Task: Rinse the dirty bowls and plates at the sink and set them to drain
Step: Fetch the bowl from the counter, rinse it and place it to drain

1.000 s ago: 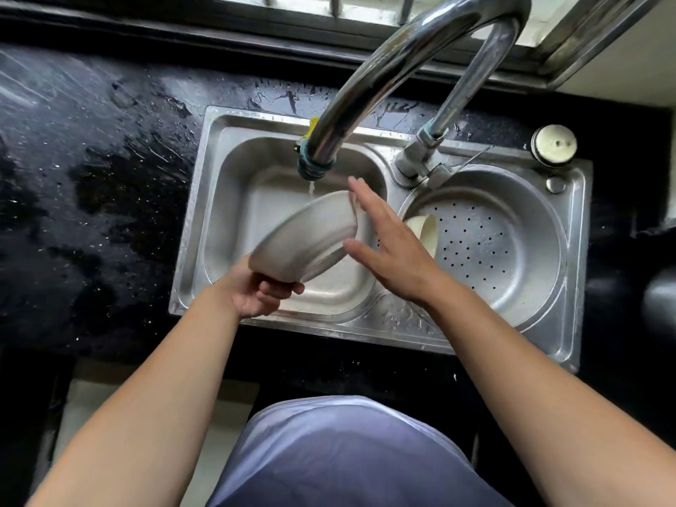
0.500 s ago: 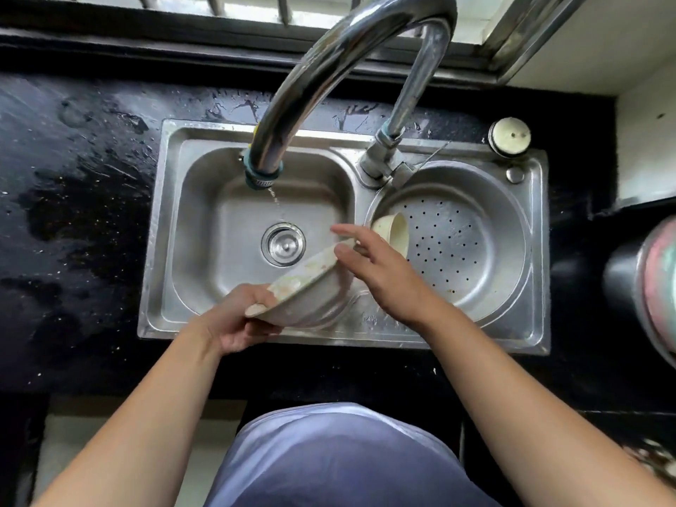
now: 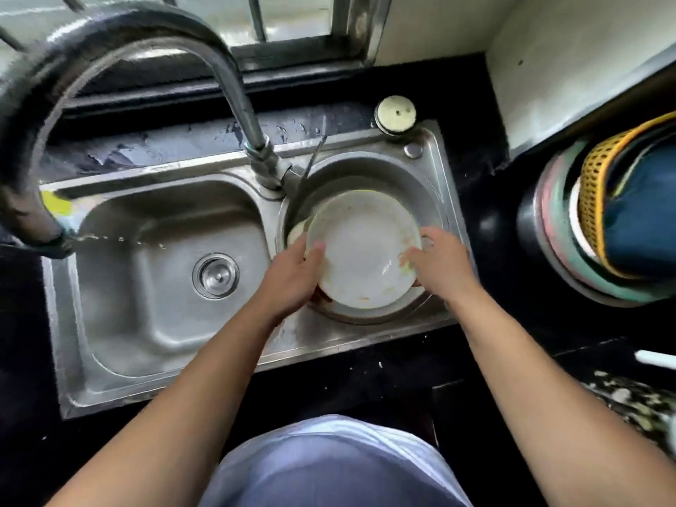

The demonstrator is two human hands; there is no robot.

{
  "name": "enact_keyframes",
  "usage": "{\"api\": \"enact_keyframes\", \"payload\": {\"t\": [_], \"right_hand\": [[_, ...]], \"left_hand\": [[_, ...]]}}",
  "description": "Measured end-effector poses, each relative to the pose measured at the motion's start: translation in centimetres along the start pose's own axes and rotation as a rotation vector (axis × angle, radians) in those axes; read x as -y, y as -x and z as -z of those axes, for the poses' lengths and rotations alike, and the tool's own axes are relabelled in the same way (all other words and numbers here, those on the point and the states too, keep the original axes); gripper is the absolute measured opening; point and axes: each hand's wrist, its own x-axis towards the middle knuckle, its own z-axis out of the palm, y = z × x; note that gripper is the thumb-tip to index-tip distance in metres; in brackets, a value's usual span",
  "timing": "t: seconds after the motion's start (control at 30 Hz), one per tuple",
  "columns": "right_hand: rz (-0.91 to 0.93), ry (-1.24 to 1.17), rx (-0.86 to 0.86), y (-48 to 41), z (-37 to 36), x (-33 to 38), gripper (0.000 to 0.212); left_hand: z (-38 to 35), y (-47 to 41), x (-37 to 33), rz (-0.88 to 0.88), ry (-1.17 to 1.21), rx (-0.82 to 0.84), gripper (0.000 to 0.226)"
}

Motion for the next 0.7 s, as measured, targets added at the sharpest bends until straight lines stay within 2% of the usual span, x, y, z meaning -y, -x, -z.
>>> {"api": "enact_keyframes", "payload": {"t": [0.1,0.2,0.3,0.4,0.6,0.7], "right_hand": [[-0.067,0.158,0.089,-0.9,0.7,-1.5,0.037],[-0.182,0.23,0.206,-1.5,1.1,-2.7,0.032],[-0.245,0.325,0.33,-2.3,0.2,-2.9,0.022],[-0.26,0.4,0.381,-3.3,-1.2,-2.9,0.009],[-0.276,0.516,0.5,-6.1,-2.6,-2.3,0.015],[-0.298,0.576,0.608,-7.2,-3.2,-2.2,0.025]], "left_hand": [[-1.9,-0.8,-0.9,0.069,-0.069,0.045,0.039],[-3.7,-0.5,-0.5,0.275,0.154,0.255,0.025],[-4.8,-0.1,0.5,0.414,0.21,0.462,0.032],[-5.6,-0.4,1.6,0.537,0.204,0.463,0.035],[-6.1,-2.7,2.0,0.68,0.17,0.455,0.037],[-5.9,-3.7,1.8,0.755,0.186,0.442,0.035]]}}
